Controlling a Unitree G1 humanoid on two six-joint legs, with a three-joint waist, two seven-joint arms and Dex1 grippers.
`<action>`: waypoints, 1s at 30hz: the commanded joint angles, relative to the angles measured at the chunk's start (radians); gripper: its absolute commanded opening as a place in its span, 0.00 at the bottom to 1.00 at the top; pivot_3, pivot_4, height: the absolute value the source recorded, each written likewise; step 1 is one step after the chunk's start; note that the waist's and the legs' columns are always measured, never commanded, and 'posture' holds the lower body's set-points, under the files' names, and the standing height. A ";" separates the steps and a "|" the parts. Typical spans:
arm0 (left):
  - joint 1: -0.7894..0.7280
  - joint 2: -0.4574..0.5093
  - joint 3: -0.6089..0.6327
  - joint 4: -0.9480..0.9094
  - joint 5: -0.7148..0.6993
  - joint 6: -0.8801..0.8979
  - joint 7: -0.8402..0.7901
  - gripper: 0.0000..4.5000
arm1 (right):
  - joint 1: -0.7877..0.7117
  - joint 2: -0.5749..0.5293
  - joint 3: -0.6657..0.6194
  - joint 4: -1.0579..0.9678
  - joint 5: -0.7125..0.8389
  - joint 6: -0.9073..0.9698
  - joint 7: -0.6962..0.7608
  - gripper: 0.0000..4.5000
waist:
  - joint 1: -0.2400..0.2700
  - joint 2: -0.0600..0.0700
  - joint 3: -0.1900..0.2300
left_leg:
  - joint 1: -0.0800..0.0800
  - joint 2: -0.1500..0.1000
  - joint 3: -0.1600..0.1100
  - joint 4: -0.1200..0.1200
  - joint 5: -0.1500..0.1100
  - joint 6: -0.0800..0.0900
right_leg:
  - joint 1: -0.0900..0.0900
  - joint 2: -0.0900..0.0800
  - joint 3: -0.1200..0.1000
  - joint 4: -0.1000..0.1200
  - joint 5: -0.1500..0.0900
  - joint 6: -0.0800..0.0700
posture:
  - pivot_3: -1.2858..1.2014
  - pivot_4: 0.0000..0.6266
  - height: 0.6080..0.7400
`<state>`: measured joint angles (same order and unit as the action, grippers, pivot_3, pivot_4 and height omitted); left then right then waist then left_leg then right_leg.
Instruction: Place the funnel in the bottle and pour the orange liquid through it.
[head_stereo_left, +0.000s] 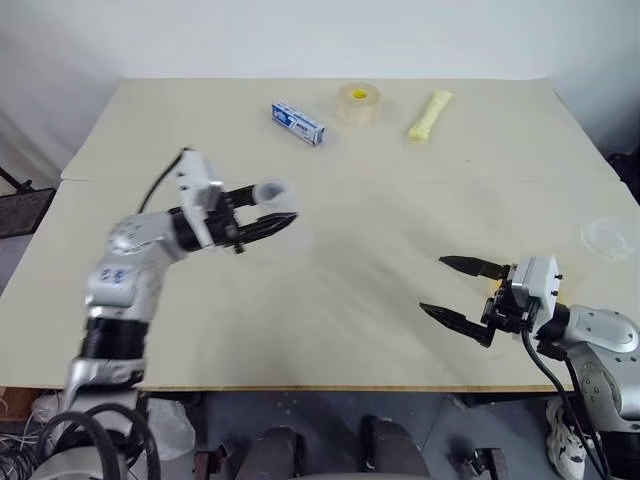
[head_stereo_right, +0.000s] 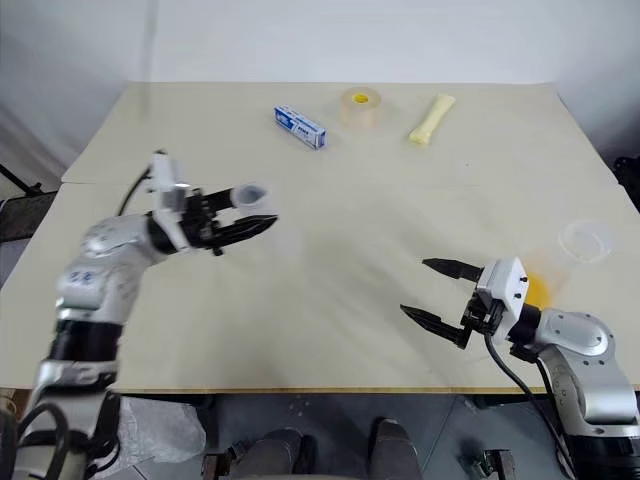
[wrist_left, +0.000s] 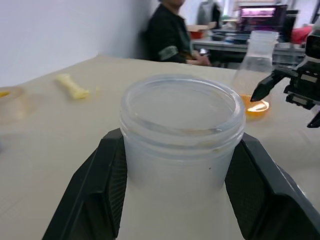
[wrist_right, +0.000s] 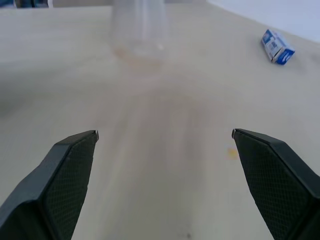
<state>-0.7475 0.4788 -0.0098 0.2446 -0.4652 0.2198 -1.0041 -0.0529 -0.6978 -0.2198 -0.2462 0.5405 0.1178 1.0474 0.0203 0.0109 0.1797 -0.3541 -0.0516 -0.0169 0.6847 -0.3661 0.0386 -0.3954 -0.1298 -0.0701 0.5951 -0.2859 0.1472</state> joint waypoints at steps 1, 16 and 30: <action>-0.068 -0.033 -0.023 0.118 0.072 -0.095 -0.019 0.53 | -0.001 0.005 -0.032 -0.061 0.029 0.010 -0.032 1.00 | 0.001 0.000 0.000 | 0.000 0.000 0.000 0.000 0.000 0.000 | 0.000 0.000 0.000 0.000 0.000 0.000 | 0.52 0.24 1.00; -0.176 -0.192 -0.088 0.390 0.218 -0.269 -0.070 0.53 | 0.076 0.028 -0.056 -0.147 0.041 0.008 -0.092 1.00 | 0.010 -0.002 0.001 | -0.004 -0.001 -0.002 0.008 0.001 0.002 | 0.001 -0.001 -0.001 0.000 0.001 0.003 | 0.52 0.24 1.00; -0.164 -0.186 -0.058 0.351 0.195 -0.169 -0.092 0.99 | 0.053 0.010 -0.076 -0.144 0.054 0.020 -0.106 1.00 | 0.006 -0.002 0.001 | -0.004 -0.002 -0.002 0.008 0.001 0.002 | 0.001 -0.002 -0.001 0.001 0.002 0.003 | 0.52 0.24 1.00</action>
<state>-0.9041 0.2795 -0.0882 0.6394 -0.2515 0.0352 -1.0849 0.0116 -0.6724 -0.2679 -0.3651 0.5744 0.1371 0.9416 0.0265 0.0088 0.1810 -0.3581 -0.0531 -0.0189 0.6928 -0.3655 0.0403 -0.3945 -0.1314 -0.0716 0.5961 -0.2844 0.1501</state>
